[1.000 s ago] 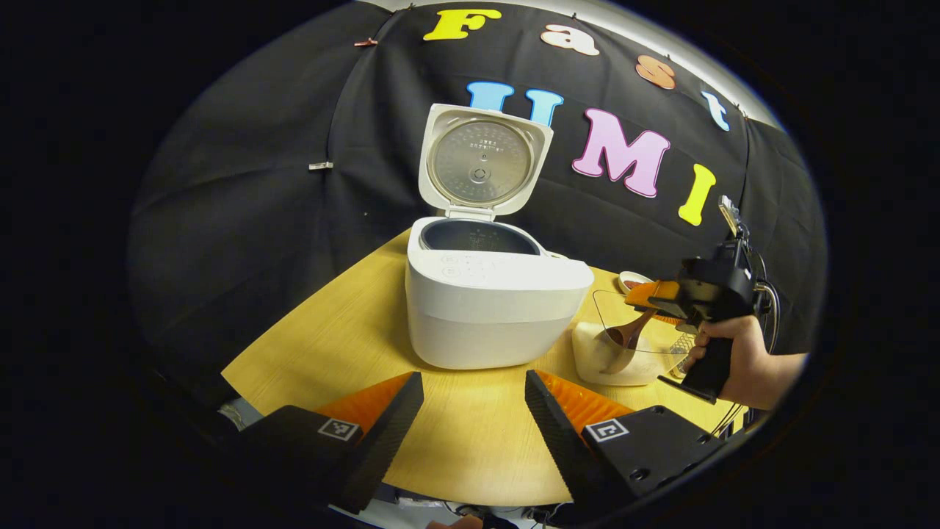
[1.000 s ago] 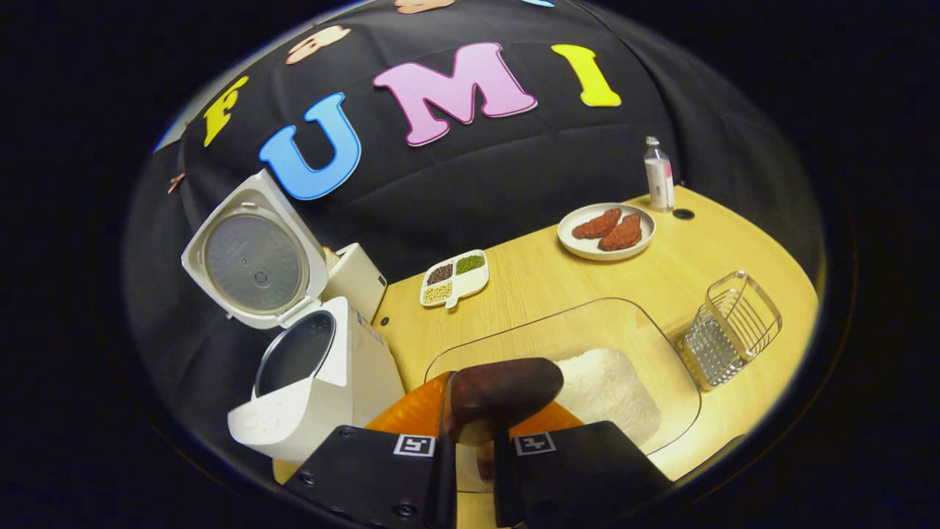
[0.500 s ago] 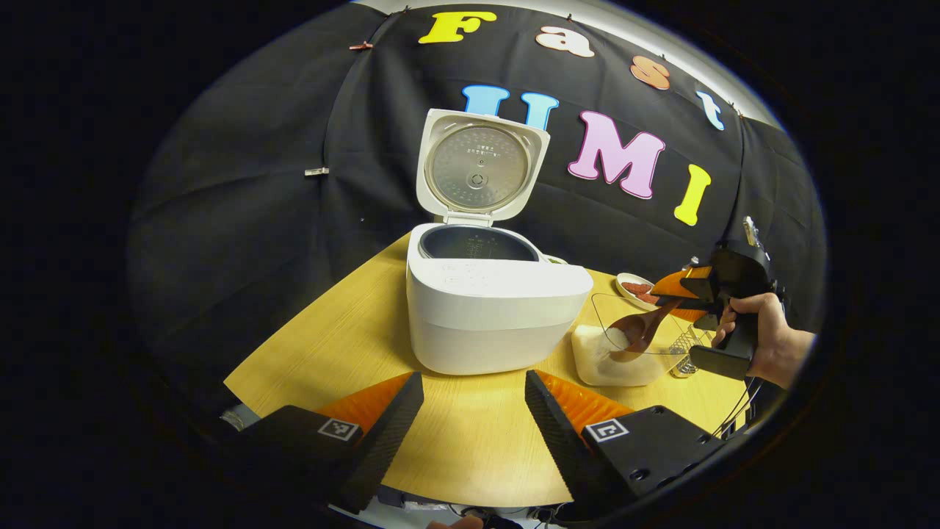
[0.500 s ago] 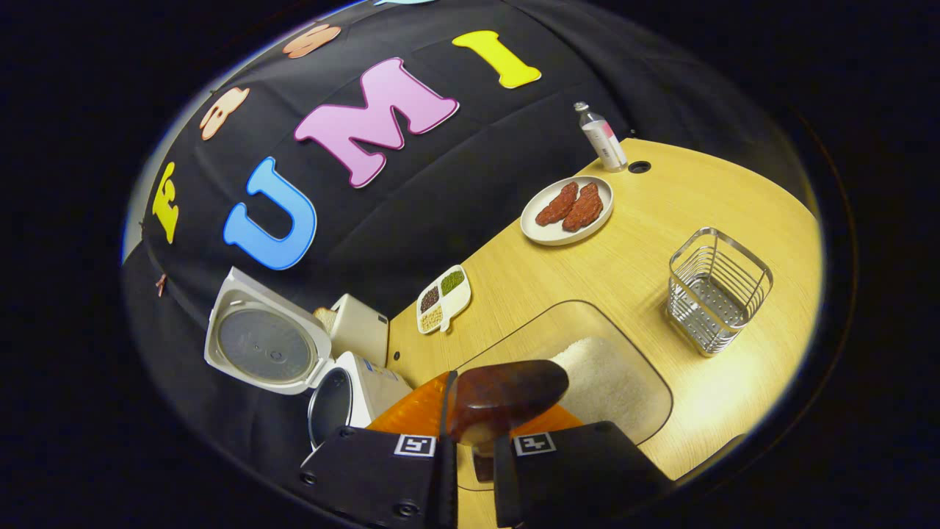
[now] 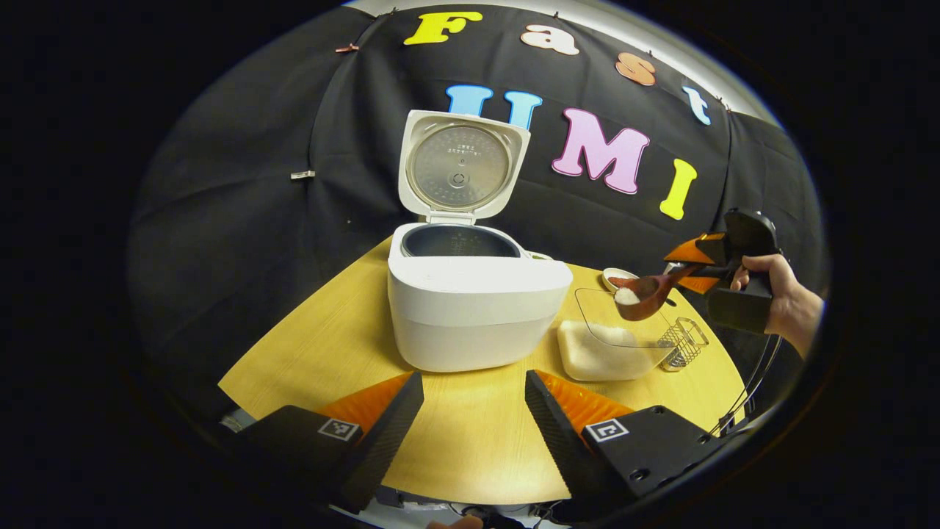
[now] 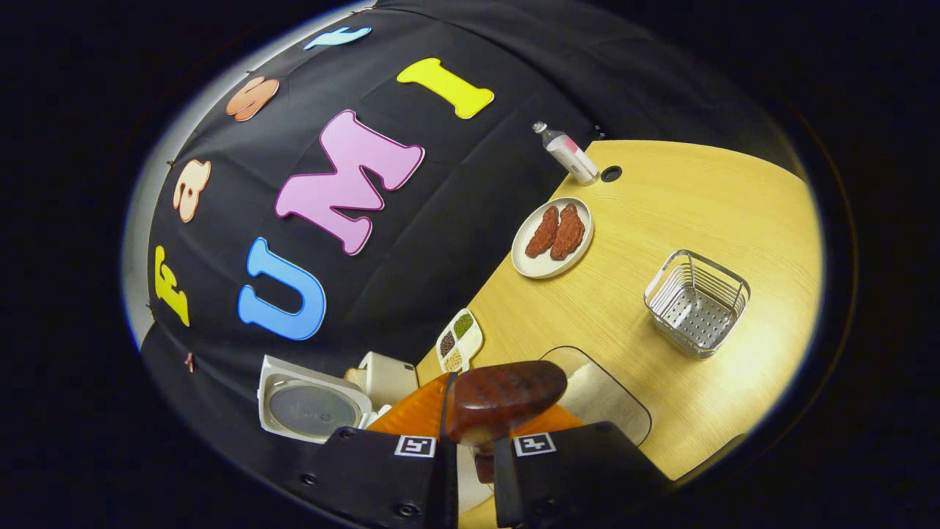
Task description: Close the left gripper, press the button to open the rice cooker; take a wooden spoon from the chopstick holder with the right hand, scoop a spoonful of rice and pour it into the rice cooker, then put the wooden spoon back into the chopstick holder.
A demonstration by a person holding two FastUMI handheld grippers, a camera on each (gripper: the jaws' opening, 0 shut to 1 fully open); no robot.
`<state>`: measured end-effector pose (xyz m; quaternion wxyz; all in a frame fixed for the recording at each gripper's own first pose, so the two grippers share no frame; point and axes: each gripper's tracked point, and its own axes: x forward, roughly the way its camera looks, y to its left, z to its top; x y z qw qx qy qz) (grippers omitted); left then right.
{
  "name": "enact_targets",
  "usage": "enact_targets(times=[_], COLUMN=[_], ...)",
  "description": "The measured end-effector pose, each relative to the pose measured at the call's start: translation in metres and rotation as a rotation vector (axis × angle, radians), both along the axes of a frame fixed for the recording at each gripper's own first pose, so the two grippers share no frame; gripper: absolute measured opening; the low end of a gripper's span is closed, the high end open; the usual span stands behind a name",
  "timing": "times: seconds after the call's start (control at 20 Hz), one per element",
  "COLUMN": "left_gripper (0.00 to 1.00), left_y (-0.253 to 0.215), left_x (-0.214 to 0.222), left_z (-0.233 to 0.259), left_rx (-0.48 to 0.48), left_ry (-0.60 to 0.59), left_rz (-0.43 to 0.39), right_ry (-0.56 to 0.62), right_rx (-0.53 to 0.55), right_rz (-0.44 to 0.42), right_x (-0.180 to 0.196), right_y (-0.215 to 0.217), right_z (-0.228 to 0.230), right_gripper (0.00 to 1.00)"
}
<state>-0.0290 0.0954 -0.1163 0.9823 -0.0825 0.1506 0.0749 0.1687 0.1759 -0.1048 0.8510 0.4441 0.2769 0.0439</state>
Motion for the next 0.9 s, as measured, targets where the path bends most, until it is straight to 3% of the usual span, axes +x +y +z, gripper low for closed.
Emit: enact_targets(times=[0.45,0.5,0.55,0.9], left_gripper=[0.96,0.96,0.96,0.96], left_y=[0.003,0.004,0.007,0.025], left_x=[0.0,-0.002,-0.003,-0.009], left_z=[0.003,0.003,0.005,-0.004], left_rx=[-0.005,-0.01,-0.009,-0.031], left_ry=[-0.014,-0.016,-0.018,-0.001], left_rz=[0.005,0.011,0.019,0.057], right_ry=[-0.025,-0.026,-0.031,-0.048], right_rx=[0.22,0.237,0.251,0.269], right_rz=[0.019,0.026,0.033,0.126], right_x=[0.013,0.015,0.016,0.023], right_y=[0.038,0.046,0.054,0.13], right_z=[0.067,0.072,0.078,0.095], right_gripper=[0.24,0.19,0.24,0.24])
